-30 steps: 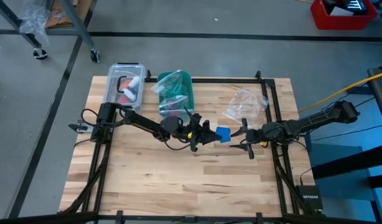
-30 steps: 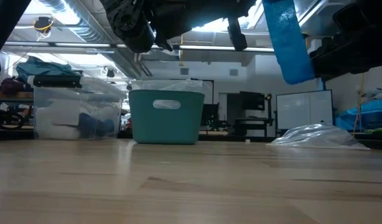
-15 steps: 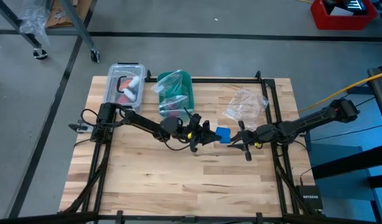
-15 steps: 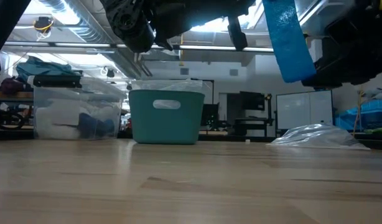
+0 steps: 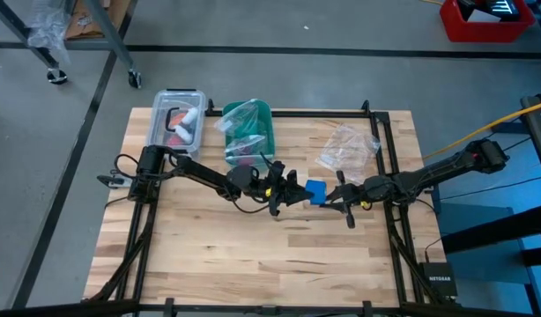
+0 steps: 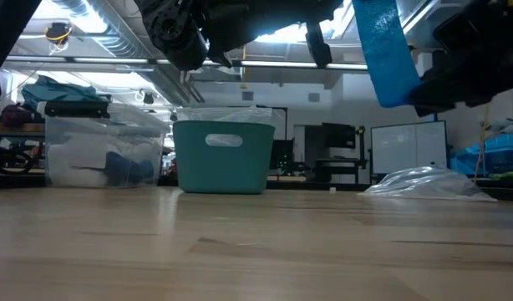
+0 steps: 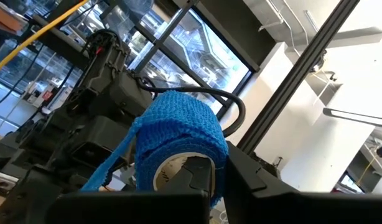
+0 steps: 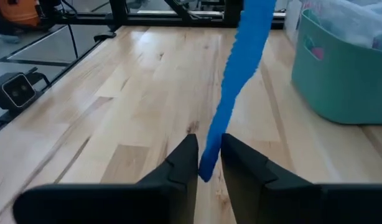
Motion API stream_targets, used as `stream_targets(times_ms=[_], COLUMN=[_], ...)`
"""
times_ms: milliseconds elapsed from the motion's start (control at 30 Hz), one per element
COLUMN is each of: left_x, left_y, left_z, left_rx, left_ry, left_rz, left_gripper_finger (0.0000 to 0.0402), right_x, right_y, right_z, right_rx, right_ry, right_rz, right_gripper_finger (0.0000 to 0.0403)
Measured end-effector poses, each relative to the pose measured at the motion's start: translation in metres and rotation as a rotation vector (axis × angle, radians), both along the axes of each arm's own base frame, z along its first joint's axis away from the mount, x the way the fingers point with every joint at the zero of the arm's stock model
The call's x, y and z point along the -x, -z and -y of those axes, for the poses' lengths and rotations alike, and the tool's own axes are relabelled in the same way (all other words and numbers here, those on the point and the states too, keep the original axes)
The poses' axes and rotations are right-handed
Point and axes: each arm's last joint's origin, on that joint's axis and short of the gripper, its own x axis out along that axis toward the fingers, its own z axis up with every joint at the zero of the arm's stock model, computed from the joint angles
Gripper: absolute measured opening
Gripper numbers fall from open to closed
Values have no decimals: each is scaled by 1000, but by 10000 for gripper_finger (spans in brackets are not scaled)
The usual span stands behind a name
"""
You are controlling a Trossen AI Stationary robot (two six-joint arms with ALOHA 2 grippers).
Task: Roll bandage
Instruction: Roll the blue bandage
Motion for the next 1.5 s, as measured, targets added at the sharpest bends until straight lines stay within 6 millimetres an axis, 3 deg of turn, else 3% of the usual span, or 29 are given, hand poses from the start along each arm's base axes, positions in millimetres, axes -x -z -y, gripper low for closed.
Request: stream_targets(times_ms=[167, 433, 733, 1133, 1267, 1500], left_x=[0, 0, -2, -8, -6, -2], left_y=[0, 0, 4, 26, 27, 27], left_z=[0, -1, -4, 2, 15, 45], left_rx=[-83, -237, -373, -308, -283, -241], left_ry=[-37, -129, -301, -240, -200, -116], left_rz=[17, 43, 1, -244, -247, -252], left_gripper_finger=[4, 4, 5, 4, 4, 3], right_x=[-1, -2, -8, -17, -18, -21], right_y=[-4, -24, -49, -109, -109, -88], right_z=[-3, -7, -11, -13, -13, -11], right_rx=[-116, -368, -578, -526, -465, -376], right_ry=[-52, -169, -233, -286, -265, -150], right_rz=[22, 158, 181, 373, 378, 194], right_gripper_finger=[9, 5, 5, 3, 2, 2])
